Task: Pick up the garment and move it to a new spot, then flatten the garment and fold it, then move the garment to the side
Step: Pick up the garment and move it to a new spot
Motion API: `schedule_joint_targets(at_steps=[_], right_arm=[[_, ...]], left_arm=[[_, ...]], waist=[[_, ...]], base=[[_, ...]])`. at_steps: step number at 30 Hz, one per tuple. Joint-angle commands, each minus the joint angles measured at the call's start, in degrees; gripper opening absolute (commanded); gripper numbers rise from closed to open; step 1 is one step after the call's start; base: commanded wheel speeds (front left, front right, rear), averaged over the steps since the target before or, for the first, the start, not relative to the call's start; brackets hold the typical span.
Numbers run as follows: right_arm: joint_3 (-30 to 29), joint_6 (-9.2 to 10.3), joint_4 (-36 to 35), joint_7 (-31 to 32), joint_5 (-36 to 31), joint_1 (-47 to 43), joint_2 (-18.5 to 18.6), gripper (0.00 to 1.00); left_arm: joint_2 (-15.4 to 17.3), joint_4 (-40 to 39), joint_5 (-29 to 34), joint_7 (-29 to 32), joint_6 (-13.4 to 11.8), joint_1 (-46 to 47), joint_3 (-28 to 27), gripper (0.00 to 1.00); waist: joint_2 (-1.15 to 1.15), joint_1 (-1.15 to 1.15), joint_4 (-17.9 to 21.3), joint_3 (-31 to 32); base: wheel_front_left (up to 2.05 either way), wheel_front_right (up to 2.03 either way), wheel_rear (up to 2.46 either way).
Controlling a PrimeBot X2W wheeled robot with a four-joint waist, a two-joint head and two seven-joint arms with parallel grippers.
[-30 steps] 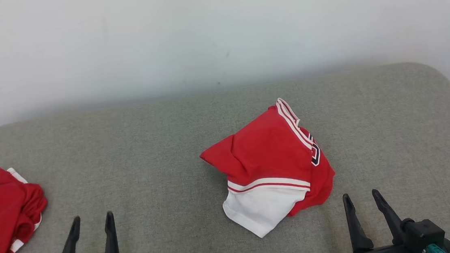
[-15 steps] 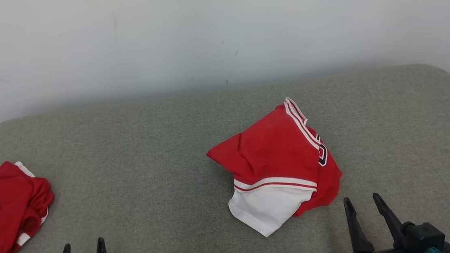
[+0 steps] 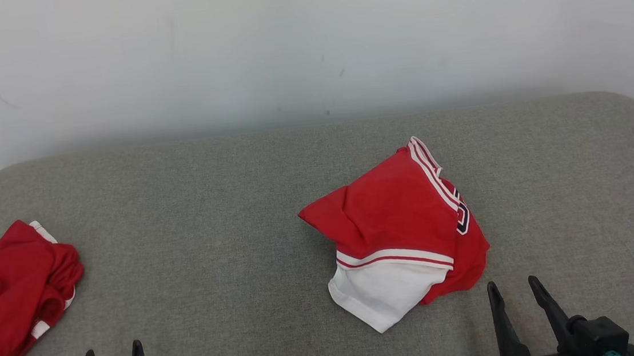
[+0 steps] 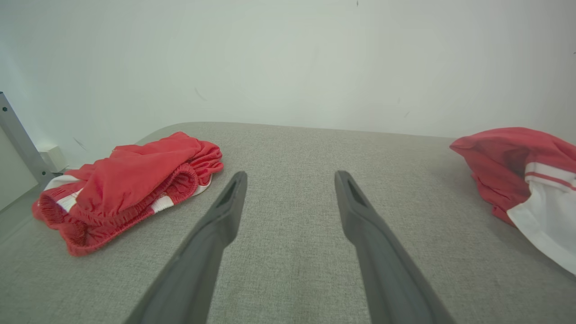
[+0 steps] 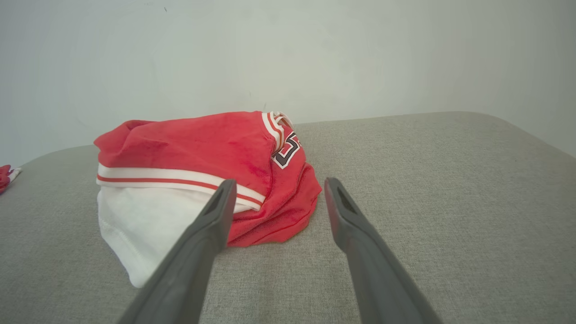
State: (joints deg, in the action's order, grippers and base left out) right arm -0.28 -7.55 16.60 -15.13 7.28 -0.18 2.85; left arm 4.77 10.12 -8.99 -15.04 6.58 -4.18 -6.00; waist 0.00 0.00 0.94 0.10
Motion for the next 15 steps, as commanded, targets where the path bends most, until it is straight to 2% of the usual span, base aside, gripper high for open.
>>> schedule_joint_targets(at_steps=[1,15], right_arm=[[0.1,0.12,0.1,-0.1,-0.3,-0.4,0.0,1.0],[0.1,0.12,0.8,-0.1,-0.3,-0.3,0.0,1.0]], left_arm=[[-0.2,0.2,0.6,-0.2,0.3,-0.2,-0.2,1.0],[-1.0,1.2,1.9,-0.2,0.9,0.2,-0.5,1.0]], waist=[[0.0,0.0,0.0,0.0],[0.0,0.0,0.3,-0.1]], base=[[0.0,0.0,0.0],[0.0,0.0,0.0]])
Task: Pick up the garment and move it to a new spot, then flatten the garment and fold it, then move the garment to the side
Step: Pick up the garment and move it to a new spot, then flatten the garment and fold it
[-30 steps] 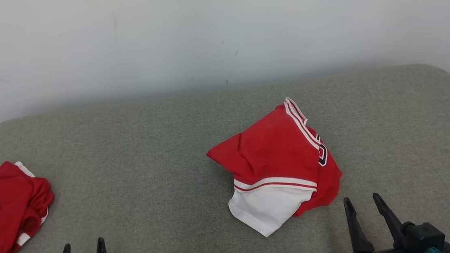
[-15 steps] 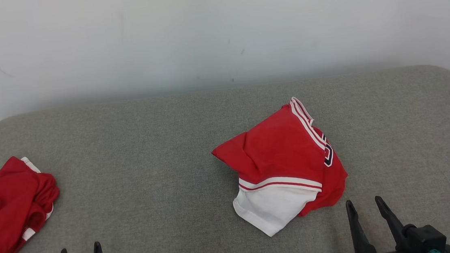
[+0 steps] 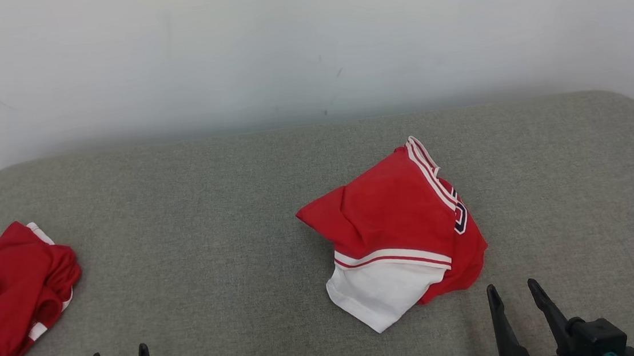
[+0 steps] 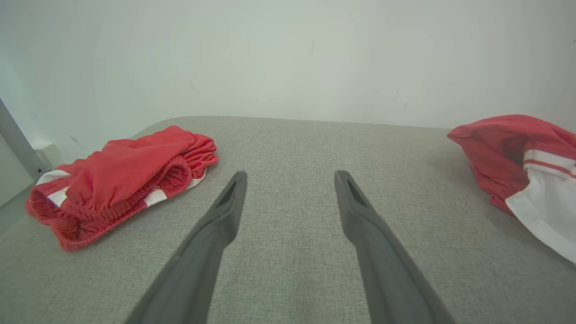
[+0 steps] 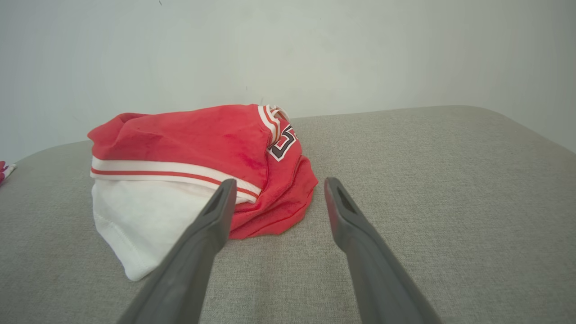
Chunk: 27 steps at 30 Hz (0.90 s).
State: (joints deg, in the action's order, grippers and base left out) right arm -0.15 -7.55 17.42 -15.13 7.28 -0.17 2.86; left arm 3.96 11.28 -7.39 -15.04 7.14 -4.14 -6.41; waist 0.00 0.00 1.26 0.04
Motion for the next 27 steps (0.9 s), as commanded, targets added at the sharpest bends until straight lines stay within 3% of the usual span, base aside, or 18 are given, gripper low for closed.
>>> schedule_joint_targets(at_steps=[1,27], right_arm=[[0.0,0.12,0.0,-0.1,-0.3,-0.3,0.0,1.0],[0.3,0.12,0.5,-0.1,-0.4,0.2,0.0,1.0]], left_arm=[[-0.2,0.1,0.3,-0.2,0.4,0.2,-0.1,1.0],[-0.9,0.4,0.5,-0.2,0.3,0.6,-0.2,1.0]], waist=[[0.0,0.0,0.0,0.0],[0.0,0.0,0.3,0.4]], base=[[0.0,0.0,0.0],[0.0,0.0,0.0]])
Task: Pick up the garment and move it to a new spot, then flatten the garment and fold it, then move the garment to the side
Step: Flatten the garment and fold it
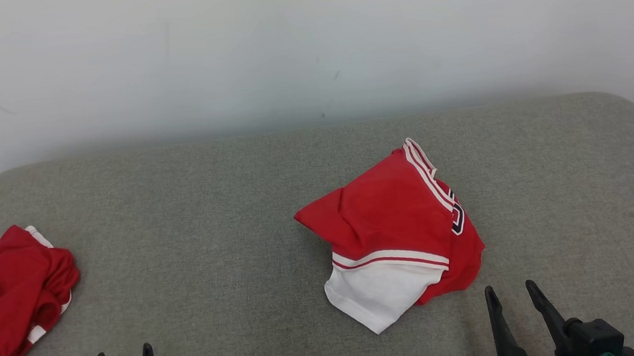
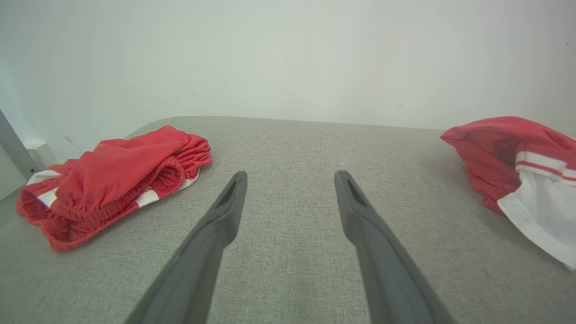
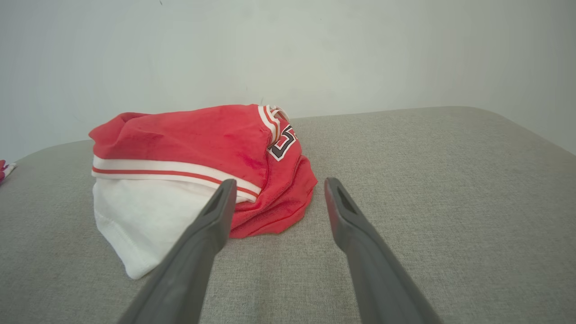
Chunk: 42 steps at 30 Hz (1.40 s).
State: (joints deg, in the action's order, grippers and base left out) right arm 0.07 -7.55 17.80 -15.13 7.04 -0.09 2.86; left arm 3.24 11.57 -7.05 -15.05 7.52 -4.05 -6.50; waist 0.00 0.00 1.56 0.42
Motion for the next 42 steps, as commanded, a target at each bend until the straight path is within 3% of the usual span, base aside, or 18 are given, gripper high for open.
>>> schedule_joint_targets(at_steps=[1,10,19,31,42], right_arm=[[0.1,0.12,0.1,-0.1,-0.1,0.1,0.0,1.0],[0.7,0.12,0.4,-0.1,0.2,0.8,0.0,1.0],[1.2,0.12,0.4,-0.1,1.3,1.4,0.0,1.0],[1.4,0.12,0.1,-0.1,3.7,3.0,0.0,1.0],[1.6,0.12,0.2,-0.1,4.7,4.2,0.0,1.0]], left_arm=[[-0.1,0.2,0.1,-0.1,-0.1,0.6,0.1,1.0],[0.1,0.4,-1.0,-0.1,-0.1,4.0,6.3,1.0],[0.7,4.1,-3.8,-0.1,-0.1,11.8,17.2,1.0],[1.5,16.0,-8.5,-0.1,-0.1,18.6,27.6,1.0],[1.3,29.8,-6.9,-0.1,-0.1,23.6,35.3,1.0]], waist=[[0.0,0.0,0.1,0.0],[0.0,0.0,1.0,-0.3],[0.0,0.0,4.5,-1.7],[0.0,0.0,12.7,-5.8],[0.0,0.0,15.9,-7.9]], base=[[0.0,0.0,0.0],[0.0,0.0,0.0],[0.0,0.0,0.0],[0.0,0.0,0.0],[0.0,0.0,0.0]])
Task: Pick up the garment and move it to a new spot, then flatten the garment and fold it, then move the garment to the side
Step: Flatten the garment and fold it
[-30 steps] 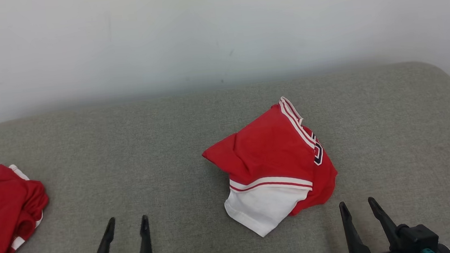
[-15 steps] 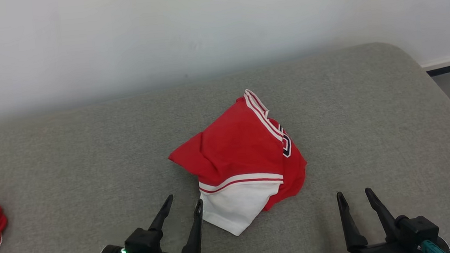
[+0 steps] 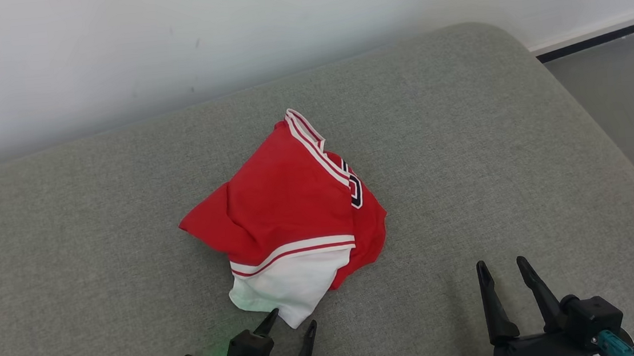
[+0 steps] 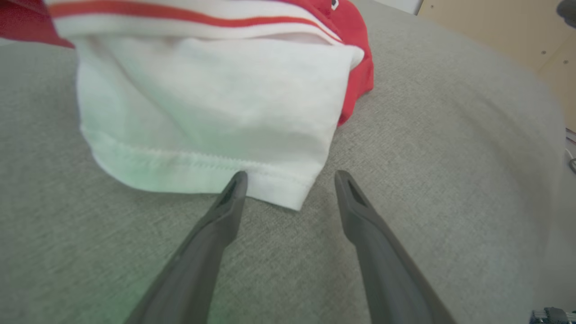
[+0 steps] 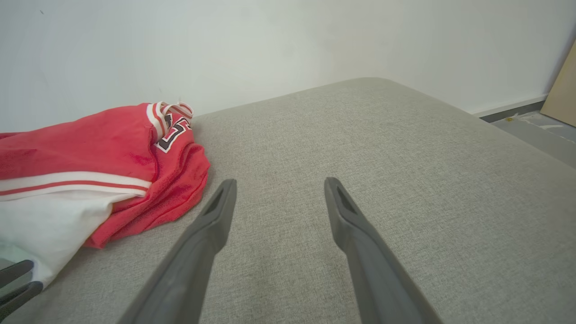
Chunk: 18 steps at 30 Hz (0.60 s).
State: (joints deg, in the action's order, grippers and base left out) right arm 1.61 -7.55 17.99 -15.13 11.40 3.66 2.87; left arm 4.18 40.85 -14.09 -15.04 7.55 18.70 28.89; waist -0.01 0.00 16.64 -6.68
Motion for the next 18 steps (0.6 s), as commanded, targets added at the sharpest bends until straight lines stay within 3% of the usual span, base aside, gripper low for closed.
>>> schedule_joint_targets(at_steps=[1,7,8,9,10,18], right_arm=[[0.0,0.12,0.0,-0.1,0.3,0.6,0.0,1.0],[-0.3,0.13,0.4,-0.1,0.2,0.3,0.0,1.0],[-0.3,0.13,0.5,-0.1,0.0,0.2,0.0,1.0],[-0.4,0.13,0.6,-0.1,-0.1,0.2,0.0,1.0],[-0.4,0.13,0.6,-0.1,-0.3,0.1,0.0,1.0],[-1.1,0.13,0.6,-0.1,-1.0,-1.4,0.0,1.0]], left_arm=[[0.2,1.8,0.4,-0.1,-0.1,1.6,0.4,1.0],[-0.7,9.6,1.6,-0.1,-2.2,5.0,2.1,1.0],[-0.7,10.7,1.5,-0.1,-2.4,5.4,2.3,0.65],[-0.8,11.4,1.7,-0.1,-2.6,5.9,2.8,0.39],[-0.9,11.8,1.8,-0.1,-2.5,6.2,3.1,0.02],[-1.3,8.0,-1.8,-0.2,-1.9,6.5,4.6,0.0]], waist=[[0.01,0.0,0.9,-0.9],[0.01,0.0,1.0,-0.4],[0.01,0.0,1.0,-0.2],[0.01,0.0,1.0,0.0],[0.01,0.0,0.9,0.2],[0.01,0.0,-1.3,2.3]], base=[[0.0,0.0,0.0],[0.0,0.0,0.0],[0.0,0.0,0.0],[0.0,0.0,0.0],[0.0,0.0,0.0],[0.0,0.0,0.0]])
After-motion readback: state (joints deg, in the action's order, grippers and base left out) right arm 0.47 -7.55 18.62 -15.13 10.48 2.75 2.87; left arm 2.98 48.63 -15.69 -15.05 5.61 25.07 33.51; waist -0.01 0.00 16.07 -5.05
